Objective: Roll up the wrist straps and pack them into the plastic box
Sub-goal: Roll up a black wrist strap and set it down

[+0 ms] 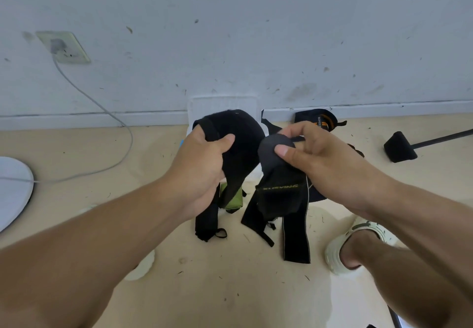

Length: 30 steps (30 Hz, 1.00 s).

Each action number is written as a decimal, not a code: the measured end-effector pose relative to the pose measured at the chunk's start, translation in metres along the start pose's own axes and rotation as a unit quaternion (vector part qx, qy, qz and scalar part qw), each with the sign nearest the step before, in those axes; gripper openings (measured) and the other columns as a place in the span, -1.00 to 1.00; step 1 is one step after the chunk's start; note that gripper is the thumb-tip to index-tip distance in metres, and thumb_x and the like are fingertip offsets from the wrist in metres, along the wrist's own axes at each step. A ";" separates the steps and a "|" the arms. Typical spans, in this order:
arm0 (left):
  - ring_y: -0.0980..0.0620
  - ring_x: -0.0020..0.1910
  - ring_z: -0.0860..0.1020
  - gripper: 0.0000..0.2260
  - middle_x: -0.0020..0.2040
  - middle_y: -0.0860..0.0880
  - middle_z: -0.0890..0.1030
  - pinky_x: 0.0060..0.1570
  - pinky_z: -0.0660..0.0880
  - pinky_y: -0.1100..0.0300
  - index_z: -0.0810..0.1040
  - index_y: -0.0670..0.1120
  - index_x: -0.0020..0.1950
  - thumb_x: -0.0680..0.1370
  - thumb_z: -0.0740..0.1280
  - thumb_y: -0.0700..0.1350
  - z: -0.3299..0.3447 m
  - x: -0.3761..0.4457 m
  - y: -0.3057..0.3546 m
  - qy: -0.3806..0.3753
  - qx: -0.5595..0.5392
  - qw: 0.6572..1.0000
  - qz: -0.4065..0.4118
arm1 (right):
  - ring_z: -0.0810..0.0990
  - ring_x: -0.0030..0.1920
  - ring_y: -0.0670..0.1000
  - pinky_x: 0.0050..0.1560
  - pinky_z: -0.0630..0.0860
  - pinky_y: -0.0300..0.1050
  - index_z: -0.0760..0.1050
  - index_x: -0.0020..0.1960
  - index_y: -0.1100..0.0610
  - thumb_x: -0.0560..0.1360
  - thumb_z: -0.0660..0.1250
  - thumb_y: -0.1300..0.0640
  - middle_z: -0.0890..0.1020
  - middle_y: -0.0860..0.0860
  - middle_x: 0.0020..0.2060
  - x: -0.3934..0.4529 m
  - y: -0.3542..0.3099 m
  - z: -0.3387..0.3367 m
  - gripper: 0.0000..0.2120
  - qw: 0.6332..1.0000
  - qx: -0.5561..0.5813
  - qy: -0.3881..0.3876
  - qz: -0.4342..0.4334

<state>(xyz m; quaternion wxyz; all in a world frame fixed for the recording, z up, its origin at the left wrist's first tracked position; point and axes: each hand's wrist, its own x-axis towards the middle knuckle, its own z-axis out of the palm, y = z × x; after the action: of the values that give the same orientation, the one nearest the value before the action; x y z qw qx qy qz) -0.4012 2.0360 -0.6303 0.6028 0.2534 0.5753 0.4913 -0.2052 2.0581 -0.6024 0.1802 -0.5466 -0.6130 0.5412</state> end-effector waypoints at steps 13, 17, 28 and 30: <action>-0.06 0.19 0.70 -0.71 0.21 -0.05 0.72 0.15 0.66 -0.07 0.51 -0.05 0.41 0.71 0.24 -0.26 0.009 -0.010 -0.005 -0.091 0.000 0.995 0.045 | 0.67 -0.31 -0.16 -0.23 0.53 -0.36 0.71 -0.06 0.07 0.58 0.45 0.05 0.76 0.01 -0.24 0.000 0.004 0.015 -0.89 0.994 0.080 0.071 -0.012; -0.06 0.19 0.69 -0.71 0.20 -0.04 0.72 0.18 0.64 -0.08 0.51 -0.04 0.40 0.70 0.26 -0.26 0.009 -0.011 -0.006 -0.093 0.010 0.994 0.053 | 0.64 -0.33 -0.19 -0.25 0.51 -0.38 0.71 -0.06 0.07 0.57 0.46 0.04 0.76 0.02 -0.24 -0.001 0.004 0.015 -0.88 0.994 0.070 0.084 -0.007; -0.10 0.25 0.66 -0.53 0.21 -0.08 0.71 0.31 0.55 -0.18 0.47 -0.02 0.44 0.58 0.41 -0.36 0.003 -0.008 -0.014 -0.078 0.068 0.990 0.098 | 0.64 -0.23 -0.11 -0.02 0.62 -0.07 0.66 -0.07 0.01 0.46 0.55 -0.06 0.69 -0.03 -0.26 0.004 0.008 0.017 -0.83 0.990 0.048 0.135 0.000; -0.11 0.25 0.66 -0.53 0.21 -0.08 0.71 0.30 0.56 -0.19 0.48 -0.02 0.43 0.58 0.42 -0.36 0.002 -0.008 -0.014 -0.072 0.065 0.991 0.096 | 0.62 -0.23 -0.11 -0.04 0.58 -0.07 0.60 0.01 -0.01 0.42 0.58 -0.10 0.65 -0.06 -0.25 0.005 0.009 0.014 -0.73 0.987 0.040 0.154 0.003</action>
<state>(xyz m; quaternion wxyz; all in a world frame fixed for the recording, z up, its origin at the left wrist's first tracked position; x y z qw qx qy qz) -0.3939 2.0246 -0.6383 0.5745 0.3809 0.5343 0.4893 -0.2146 2.0543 -0.6169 0.2928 -0.6177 -0.5540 0.4752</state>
